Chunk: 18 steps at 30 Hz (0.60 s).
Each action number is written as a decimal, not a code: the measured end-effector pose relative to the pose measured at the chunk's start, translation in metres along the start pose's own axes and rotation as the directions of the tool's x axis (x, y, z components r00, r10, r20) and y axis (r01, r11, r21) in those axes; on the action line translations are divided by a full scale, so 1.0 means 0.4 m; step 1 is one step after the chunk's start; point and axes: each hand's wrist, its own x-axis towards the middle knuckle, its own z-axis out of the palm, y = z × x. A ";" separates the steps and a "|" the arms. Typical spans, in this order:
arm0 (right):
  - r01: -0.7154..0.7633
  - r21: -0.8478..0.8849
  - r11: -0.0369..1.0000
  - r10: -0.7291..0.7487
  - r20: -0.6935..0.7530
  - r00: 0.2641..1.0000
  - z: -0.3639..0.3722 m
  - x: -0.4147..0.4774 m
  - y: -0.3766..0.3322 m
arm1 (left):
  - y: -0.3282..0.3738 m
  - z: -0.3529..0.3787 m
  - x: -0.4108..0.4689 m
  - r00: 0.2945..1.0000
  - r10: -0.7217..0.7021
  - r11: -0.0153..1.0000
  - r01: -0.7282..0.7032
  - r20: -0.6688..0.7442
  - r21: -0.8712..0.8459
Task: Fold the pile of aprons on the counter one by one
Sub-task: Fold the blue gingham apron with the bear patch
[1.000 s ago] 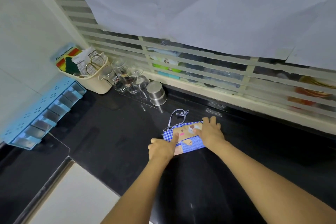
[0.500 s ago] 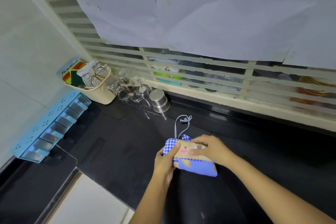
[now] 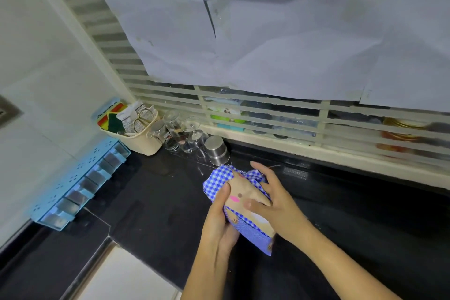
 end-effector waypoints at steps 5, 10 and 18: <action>0.130 -0.172 0.976 -0.164 -0.200 0.966 0.042 -0.030 -0.059 | 0.048 0.032 -0.024 0.982 0.190 0.968 -0.190 0.016 0.165; 0.140 -0.370 0.918 -0.244 -0.252 0.936 0.072 -0.061 -0.093 | 0.060 0.031 -0.056 0.967 0.228 0.953 -0.246 0.118 0.177; 0.311 -0.326 0.892 -0.387 -0.200 0.900 0.080 -0.129 -0.101 | 0.081 -0.014 -0.100 0.953 0.166 0.916 -0.245 0.254 0.318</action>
